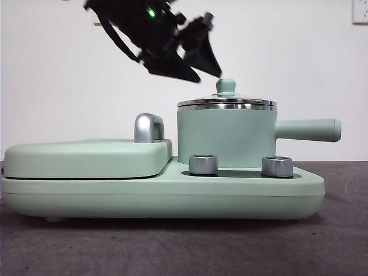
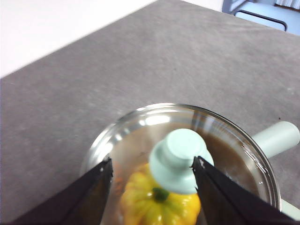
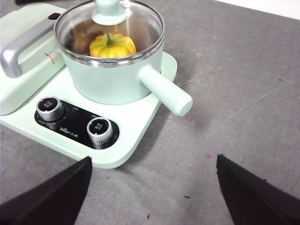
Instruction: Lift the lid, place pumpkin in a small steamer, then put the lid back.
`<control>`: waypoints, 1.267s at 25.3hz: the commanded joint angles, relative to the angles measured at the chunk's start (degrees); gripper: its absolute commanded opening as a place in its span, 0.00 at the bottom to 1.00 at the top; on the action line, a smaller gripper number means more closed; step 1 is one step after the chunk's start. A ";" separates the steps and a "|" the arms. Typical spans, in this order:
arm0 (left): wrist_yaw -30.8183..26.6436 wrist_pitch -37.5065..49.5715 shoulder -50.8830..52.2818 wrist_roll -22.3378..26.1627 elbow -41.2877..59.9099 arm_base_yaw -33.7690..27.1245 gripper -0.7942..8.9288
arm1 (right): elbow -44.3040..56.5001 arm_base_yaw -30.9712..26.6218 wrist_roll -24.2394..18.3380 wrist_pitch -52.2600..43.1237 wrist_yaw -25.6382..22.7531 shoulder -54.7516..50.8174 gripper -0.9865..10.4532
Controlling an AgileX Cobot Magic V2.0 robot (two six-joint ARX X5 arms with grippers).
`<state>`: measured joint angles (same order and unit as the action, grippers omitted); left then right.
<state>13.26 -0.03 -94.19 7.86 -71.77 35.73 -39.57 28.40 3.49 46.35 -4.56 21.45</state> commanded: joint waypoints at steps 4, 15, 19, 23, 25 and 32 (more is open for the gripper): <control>-1.09 -6.97 4.66 -0.28 -0.59 -0.96 0.37 | -0.11 0.35 0.57 -1.29 0.02 0.13 0.44; -2.14 -26.45 15.82 -13.51 -0.52 -4.61 0.37 | -0.13 0.35 0.33 -4.87 5.14 4.90 0.44; -2.49 -31.47 19.67 -13.31 0.22 -4.61 0.37 | -0.17 0.35 0.31 -9.75 9.22 9.99 0.44; -3.37 -33.07 23.82 -13.33 2.73 -4.61 0.37 | -0.20 0.35 0.17 -14.82 12.46 15.34 0.44; -4.33 -33.09 26.62 -13.64 5.18 -4.61 0.37 | -0.24 0.35 0.17 -17.44 14.21 18.18 0.44; -7.96 -33.35 38.01 -16.65 15.98 -4.94 0.37 | -0.92 0.55 0.20 -24.22 18.73 26.03 0.44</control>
<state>5.74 -33.69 -56.86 -7.49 -56.29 30.74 -39.59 28.51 3.44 22.83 13.78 46.57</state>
